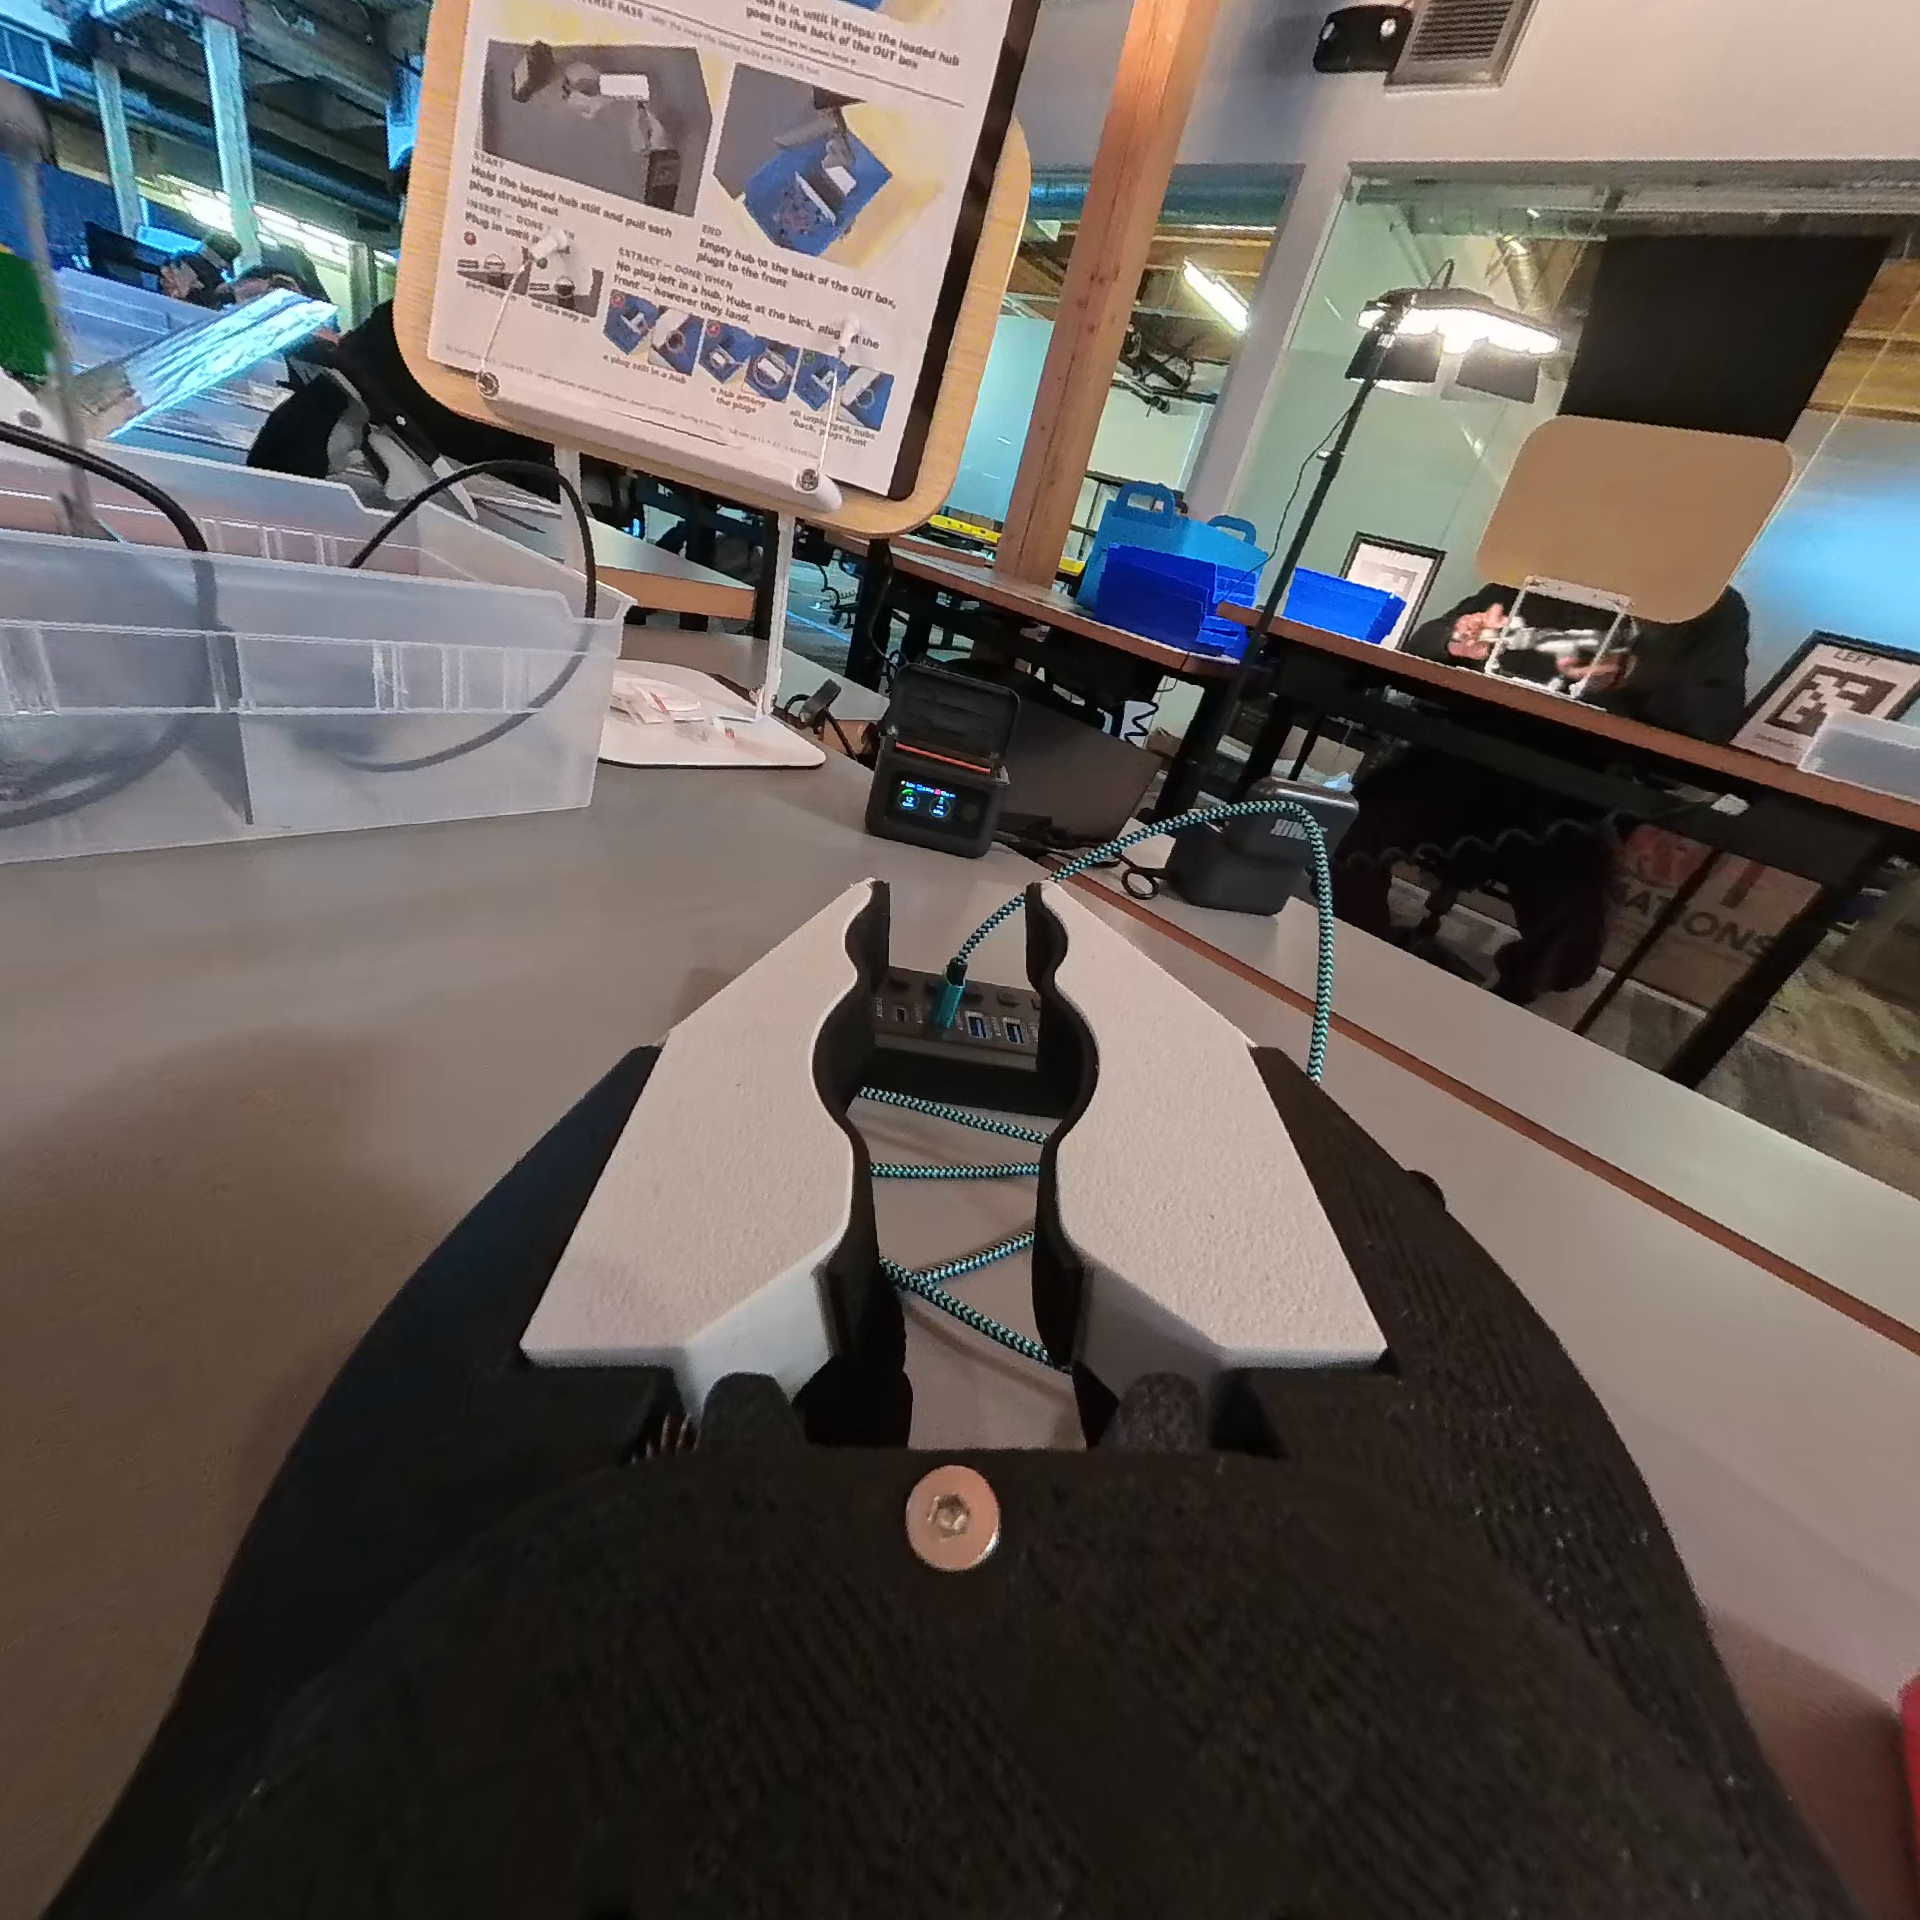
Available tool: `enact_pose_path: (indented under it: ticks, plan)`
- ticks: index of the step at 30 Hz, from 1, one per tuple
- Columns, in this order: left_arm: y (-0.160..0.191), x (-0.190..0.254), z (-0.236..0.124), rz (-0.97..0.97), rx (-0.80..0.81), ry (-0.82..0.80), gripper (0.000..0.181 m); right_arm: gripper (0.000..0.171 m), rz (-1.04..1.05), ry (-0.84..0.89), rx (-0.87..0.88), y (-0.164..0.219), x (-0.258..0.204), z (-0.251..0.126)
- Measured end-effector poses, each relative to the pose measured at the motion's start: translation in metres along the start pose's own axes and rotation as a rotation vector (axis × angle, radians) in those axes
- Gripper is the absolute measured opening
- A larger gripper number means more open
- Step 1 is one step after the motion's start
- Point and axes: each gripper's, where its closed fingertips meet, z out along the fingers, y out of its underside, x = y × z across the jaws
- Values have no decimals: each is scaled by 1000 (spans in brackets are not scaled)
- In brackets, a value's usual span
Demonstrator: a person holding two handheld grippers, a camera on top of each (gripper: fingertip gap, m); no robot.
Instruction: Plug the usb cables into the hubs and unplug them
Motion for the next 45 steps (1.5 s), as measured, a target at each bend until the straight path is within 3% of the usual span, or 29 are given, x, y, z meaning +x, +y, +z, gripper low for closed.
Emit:
enact_pose_path:
  ticks: [5,11,17,21,24,30,38,45]
  plan:
    - [-76,57,-26,126,298,131,6,24,4,2,2,0,1,0]
    - [-116,151,-17,228,479,357,6,24,2,15,14,-3,3,-1]
    - [-94,212,45,278,372,496,6,28,9,8,54,-10,5,-4]
    - [-63,237,77,308,227,659,6,28,31,-118,68,-12,-15,-1]
    - [-35,258,82,404,115,789,6,29,117,-297,80,-14,-42,-1]
    - [-16,267,84,468,51,828,6,28,179,-572,42,-12,-84,-9]
    - [-24,268,80,461,83,827,6,32,141,-612,-62,1,-96,-7]
    - [-4,267,88,477,-6,820,5,22,133,-515,-197,20,-83,2]
